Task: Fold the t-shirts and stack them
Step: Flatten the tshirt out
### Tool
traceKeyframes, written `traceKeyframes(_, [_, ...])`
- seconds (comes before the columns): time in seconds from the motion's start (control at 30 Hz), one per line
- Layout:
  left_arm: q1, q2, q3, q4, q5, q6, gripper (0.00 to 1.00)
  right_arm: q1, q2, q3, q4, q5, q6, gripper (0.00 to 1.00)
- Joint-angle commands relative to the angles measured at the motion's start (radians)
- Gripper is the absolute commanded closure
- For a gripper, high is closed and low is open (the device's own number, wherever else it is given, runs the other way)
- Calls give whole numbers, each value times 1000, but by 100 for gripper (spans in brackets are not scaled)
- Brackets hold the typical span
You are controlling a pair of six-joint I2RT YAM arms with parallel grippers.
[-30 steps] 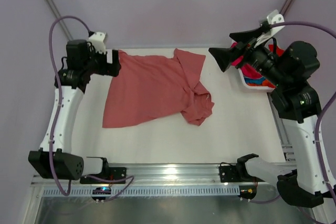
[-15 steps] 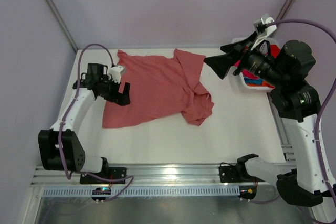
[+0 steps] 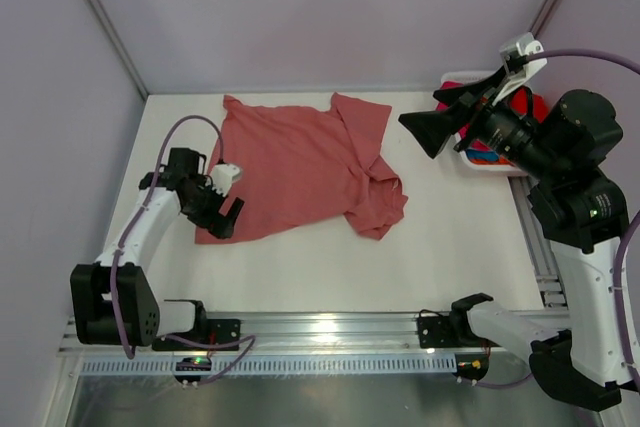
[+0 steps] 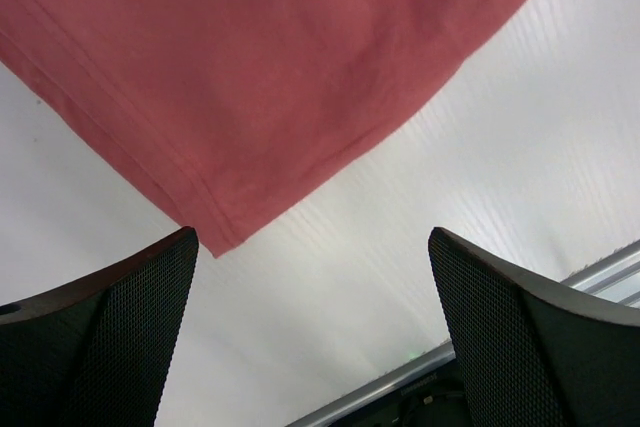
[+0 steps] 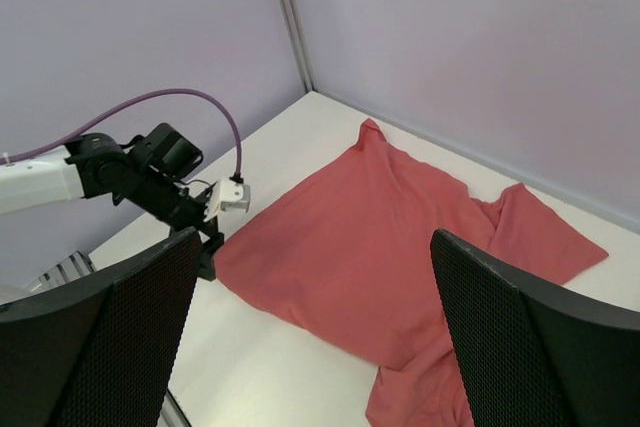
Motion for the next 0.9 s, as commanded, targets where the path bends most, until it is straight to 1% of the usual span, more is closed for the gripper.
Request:
traceKeyframes(0.0, [5,-89,-43,-35,-25,104,1,0,6,47,-19,37,0,0])
traceKeyframes(0.07, [5,-105,-72,-39,-27,144,2,0,13,58,-27,28,4,1])
traceKeyframes(0.13, [5,-109,-87,-42,-19,163,4,0,5,25,-7,36,-4,1])
traceKeyframes(0.27, [5,-77,-87,-59,-25,172,8,0,9,40,-19,1,2,1])
traceKeyframes(0.3, [6,-70,-89,-54,-34,172,9,-2,6,40,-24,19,-6,1])
traceKeyframes(0.37, [5,-47,-92,-45,-54,166,11,0,2,31,-26,84,-10,1])
traceKeyframes(0.47, [6,-25,-104,-11,-60,152,12,0,6,-15,11,65,-22,1])
traceKeyframes(0.57, [6,-11,-98,40,-85,88,12,0,29,-89,49,69,-62,1])
traceKeyframes(0.6, [5,-8,-95,69,-102,50,12,-2,51,-135,83,110,-72,1])
traceKeyframes(0.67, [5,-10,-97,95,-125,23,10,0,77,-202,108,173,-116,0])
traceKeyframes(0.7, [6,-11,-98,107,-135,-1,9,0,94,-227,115,245,-136,1])
traceKeyframes(0.8, [12,-23,-104,152,-198,-36,7,-2,190,-322,105,356,-183,1])
traceKeyframes(0.87, [29,-33,-114,187,-214,-79,6,-8,265,-403,102,381,-185,4])
